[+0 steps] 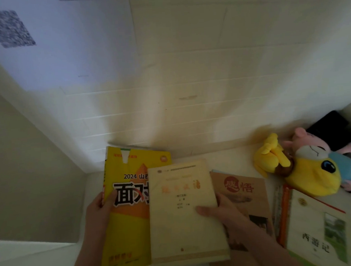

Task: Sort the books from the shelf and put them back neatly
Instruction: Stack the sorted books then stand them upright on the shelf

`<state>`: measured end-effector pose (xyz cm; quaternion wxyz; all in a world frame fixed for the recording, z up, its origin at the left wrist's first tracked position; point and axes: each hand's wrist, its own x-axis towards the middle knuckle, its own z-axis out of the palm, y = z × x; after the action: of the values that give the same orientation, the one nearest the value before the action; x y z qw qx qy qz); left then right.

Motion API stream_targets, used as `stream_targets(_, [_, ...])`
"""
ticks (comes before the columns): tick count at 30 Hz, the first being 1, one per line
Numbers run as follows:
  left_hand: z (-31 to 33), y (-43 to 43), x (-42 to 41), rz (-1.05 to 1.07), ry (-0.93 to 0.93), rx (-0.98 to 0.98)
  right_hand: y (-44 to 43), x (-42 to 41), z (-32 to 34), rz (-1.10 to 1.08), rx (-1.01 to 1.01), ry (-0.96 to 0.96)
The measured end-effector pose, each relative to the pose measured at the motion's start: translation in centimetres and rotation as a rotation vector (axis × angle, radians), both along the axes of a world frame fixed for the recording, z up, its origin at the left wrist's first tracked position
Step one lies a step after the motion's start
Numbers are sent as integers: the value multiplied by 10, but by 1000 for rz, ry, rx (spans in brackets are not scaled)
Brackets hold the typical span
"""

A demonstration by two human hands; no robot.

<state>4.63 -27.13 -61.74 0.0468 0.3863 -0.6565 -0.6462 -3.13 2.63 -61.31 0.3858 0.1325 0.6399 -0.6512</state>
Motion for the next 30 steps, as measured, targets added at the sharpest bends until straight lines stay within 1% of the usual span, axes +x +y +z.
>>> stream_targets(3, [-4, -6, -2, -6, -13, -7, 45, -4, 11, -58, 31, 30])
stream_targets(7, [-12, -11, -2, -4, -36, -7, 108, -2, 8, -127, 91, -35])
stream_targets(11, [-19, -13, -2, -5, -58, 0, 122, 5, -5, -132, 273, -79])
stream_targets(12, [-20, -13, -2, -9, -57, -7, 118, 8, -8, -133, 376, -51])
stream_targets(13, [-20, -11, -2, -17, -57, -23, 113, 8, -12, -91, 545, 41])
stream_targets(14, [-19, -9, -1, -21, -54, -42, 107, 6, -12, -17, 773, 177])
stream_targets(15, [-18, -7, -1, -23, -43, -59, 99, 6, -7, 12, 989, 394])
stream_targets(16, [-16, -5, -1, -26, -29, -77, 87, 6, 1, -16, 1084, 599])
stream_targets(17, [-16, -3, 0, -30, -12, -97, 74, 6, 11, -51, 1058, 729])
stream_targets(18, [-15, -1, 1, -40, 3, -121, 57, 6, 21, -63, 945, 783])
stream_targets(19, [-14, 1, 3, -50, 18, -141, 39, 4, 28, -58, 767, 759])
stream_targets(20, [-11, 4, 6, -52, 40, -151, 22, 2, 26, -28, 583, 692])
stream_targets(21, [-8, 7, 10, -44, 72, -155, 5, -1, 24, 32, 444, 608])
stream_targets(22, [-4, 10, 13, -30, 105, -153, -10, -3, 19, 84, 355, 544])
stream_targets(25, [12, 20, 23, -13, 200, -142, -48, -11, 1, 190, 151, 323])
stream_targets(26, [17, 22, 25, -19, 221, -135, -55, -12, -3, 206, 91, 281])
stream_targets(28, [26, 24, 27, -32, 277, -125, -61, -11, -4, 208, -25, 297])
stream_targets(30, [35, 25, 26, -30, 330, -135, -60, -8, 4, 182, -70, 386])
